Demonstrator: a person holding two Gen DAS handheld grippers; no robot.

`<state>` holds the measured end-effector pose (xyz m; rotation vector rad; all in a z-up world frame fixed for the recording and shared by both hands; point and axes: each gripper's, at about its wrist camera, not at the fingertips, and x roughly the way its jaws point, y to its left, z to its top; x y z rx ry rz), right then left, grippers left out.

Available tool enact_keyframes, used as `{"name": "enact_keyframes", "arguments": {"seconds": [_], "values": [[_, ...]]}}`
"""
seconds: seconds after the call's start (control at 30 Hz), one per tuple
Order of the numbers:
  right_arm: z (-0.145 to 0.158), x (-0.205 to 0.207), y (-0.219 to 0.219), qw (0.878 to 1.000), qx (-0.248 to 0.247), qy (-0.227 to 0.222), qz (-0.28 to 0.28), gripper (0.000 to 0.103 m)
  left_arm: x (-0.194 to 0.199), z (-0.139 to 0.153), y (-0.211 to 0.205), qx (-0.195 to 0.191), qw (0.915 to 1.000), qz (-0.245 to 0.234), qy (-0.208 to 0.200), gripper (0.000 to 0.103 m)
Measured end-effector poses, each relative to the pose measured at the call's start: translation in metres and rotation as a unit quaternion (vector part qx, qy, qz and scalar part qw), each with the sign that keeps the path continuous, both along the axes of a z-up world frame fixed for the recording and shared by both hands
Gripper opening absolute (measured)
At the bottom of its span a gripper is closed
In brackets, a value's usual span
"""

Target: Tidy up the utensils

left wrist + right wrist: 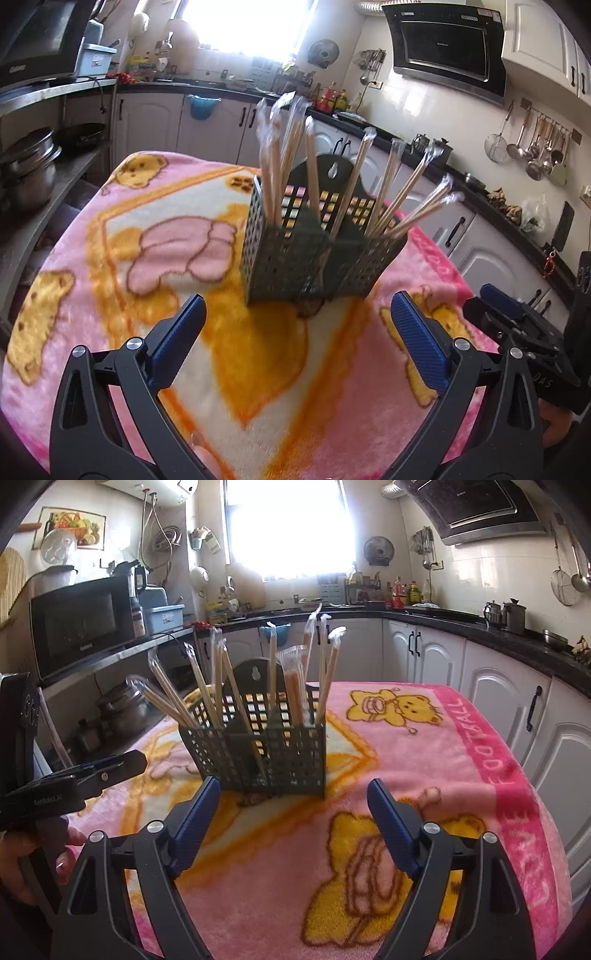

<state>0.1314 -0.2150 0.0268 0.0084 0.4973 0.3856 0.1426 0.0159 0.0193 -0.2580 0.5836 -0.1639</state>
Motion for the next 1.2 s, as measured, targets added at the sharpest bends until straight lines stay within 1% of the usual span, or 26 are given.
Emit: {"name": "enact_keyframes", "arguments": {"seconds": [0.17, 0.4, 0.5, 0.57, 0.63, 0.77, 0.83, 0.93, 1.2], "values": [[-0.015, -0.01, 0.002, 1.0, -0.004, -0.013, -0.011, 0.09, -0.009, -0.019, -0.003, 0.016, 0.9998, 0.007, -0.007, 0.092], [-0.027, -0.026, -0.001, 0.998, -0.001, -0.05, -0.026, 0.094, -0.025, -0.027, -0.008, 0.021, 0.999, 0.01, -0.038, 0.092], [-0.027, -0.037, -0.005, 0.995, 0.009, -0.083, -0.047, 0.096, -0.031, -0.028, -0.013, 0.02, 0.9984, 0.004, -0.053, 0.092], [-0.025, -0.046, -0.009, 0.991, 0.016, -0.115, -0.059, 0.096, -0.035, -0.028, -0.018, 0.029, 0.9972, 0.007, -0.068, 0.092], [-0.022, -0.052, -0.013, 0.988, 0.03, -0.139, -0.066, 0.096, -0.038, -0.028, -0.022, 0.035, 0.9962, 0.006, -0.079, 0.092], [-0.022, -0.059, -0.019, 0.983, 0.048, -0.16, -0.07, 0.096, -0.042, -0.026, -0.025, 0.04, 0.9941, 0.009, -0.1, 0.092], [-0.023, -0.06, -0.019, 0.983, 0.044, -0.164, -0.072, 0.096, -0.045, -0.025, -0.027, 0.046, 0.9923, 0.011, -0.114, 0.092], [-0.027, -0.06, -0.019, 0.984, 0.044, -0.161, -0.071, 0.096, -0.048, -0.024, -0.028, 0.05, 0.991, 0.013, -0.124, 0.092], [-0.027, -0.065, -0.014, 0.984, 0.041, -0.163, -0.064, 0.096, -0.049, -0.024, -0.025, 0.047, 0.9906, 0.018, -0.127, 0.092]]}}
